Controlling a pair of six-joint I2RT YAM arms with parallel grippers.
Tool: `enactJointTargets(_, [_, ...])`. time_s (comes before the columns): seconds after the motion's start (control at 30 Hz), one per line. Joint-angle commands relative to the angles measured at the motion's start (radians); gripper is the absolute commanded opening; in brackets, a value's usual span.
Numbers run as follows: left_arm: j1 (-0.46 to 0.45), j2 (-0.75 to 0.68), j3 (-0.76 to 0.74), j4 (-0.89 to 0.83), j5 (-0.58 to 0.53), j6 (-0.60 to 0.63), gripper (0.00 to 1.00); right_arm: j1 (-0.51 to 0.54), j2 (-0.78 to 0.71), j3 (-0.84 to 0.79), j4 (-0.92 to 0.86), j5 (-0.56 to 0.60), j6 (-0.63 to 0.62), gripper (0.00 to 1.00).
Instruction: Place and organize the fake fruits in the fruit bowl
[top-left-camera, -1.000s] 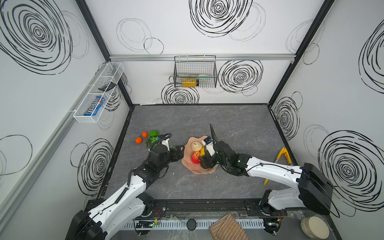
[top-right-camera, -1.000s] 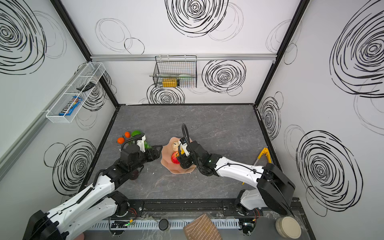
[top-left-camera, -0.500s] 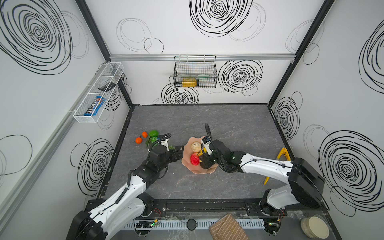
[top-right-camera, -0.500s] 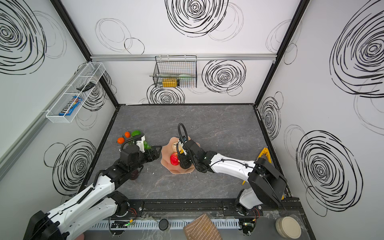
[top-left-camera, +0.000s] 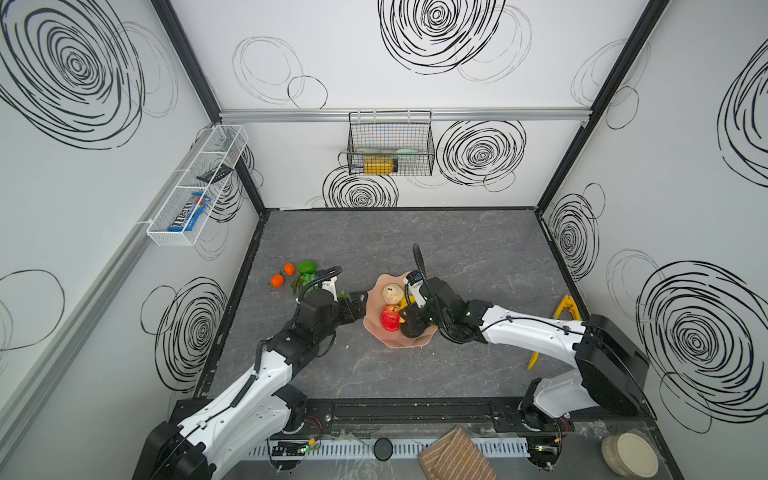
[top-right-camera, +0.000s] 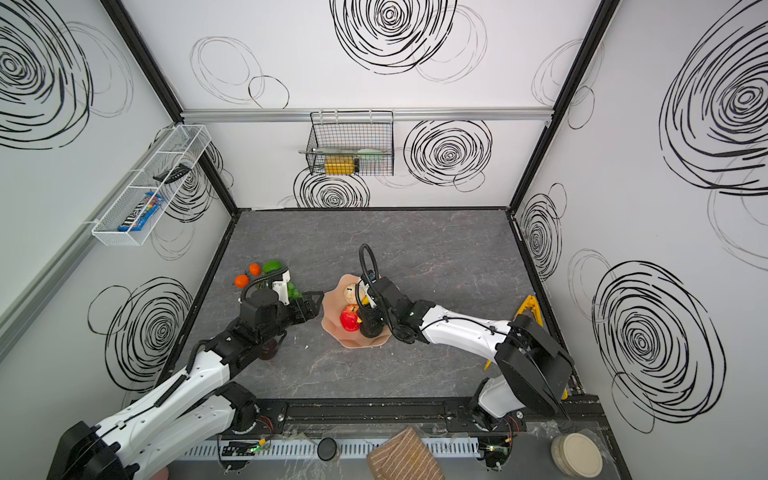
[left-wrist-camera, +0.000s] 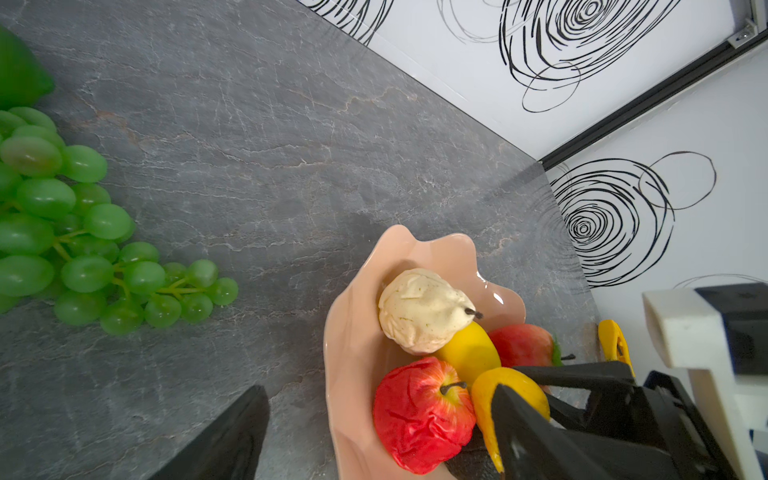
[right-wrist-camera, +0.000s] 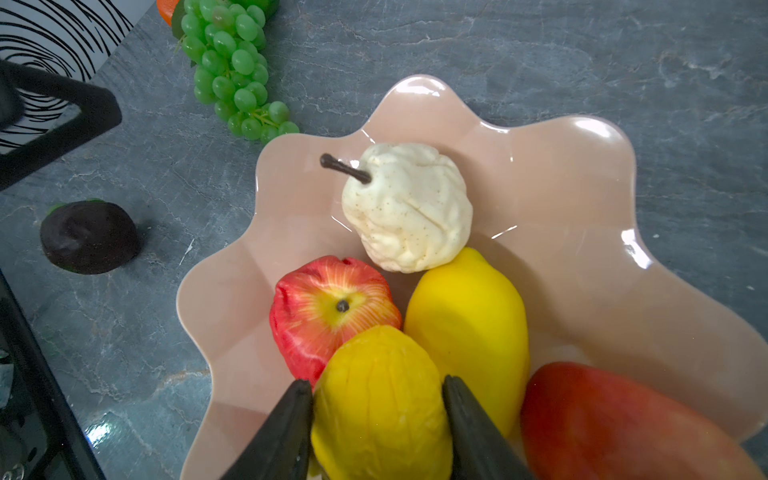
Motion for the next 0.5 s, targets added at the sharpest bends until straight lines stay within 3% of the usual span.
enactJointTargets(0.0, [0.005, -0.002, -0.016, 0.064, 0.013, 0.010, 0.88, -0.024, -0.033, 0.010, -0.012, -0.036, 0.023, 0.38])
enactJointTargets(0.2, [-0.065, -0.009, -0.025, 0.137, 0.011, 0.047, 0.86, -0.078, -0.092, 0.001, 0.003, -0.106, 0.086, 0.38])
enactJointTargets(0.47, [-0.348, 0.005, -0.045, 0.376, -0.138, 0.261, 0.86, -0.150, -0.183, -0.040, 0.108, -0.244, 0.290, 0.38])
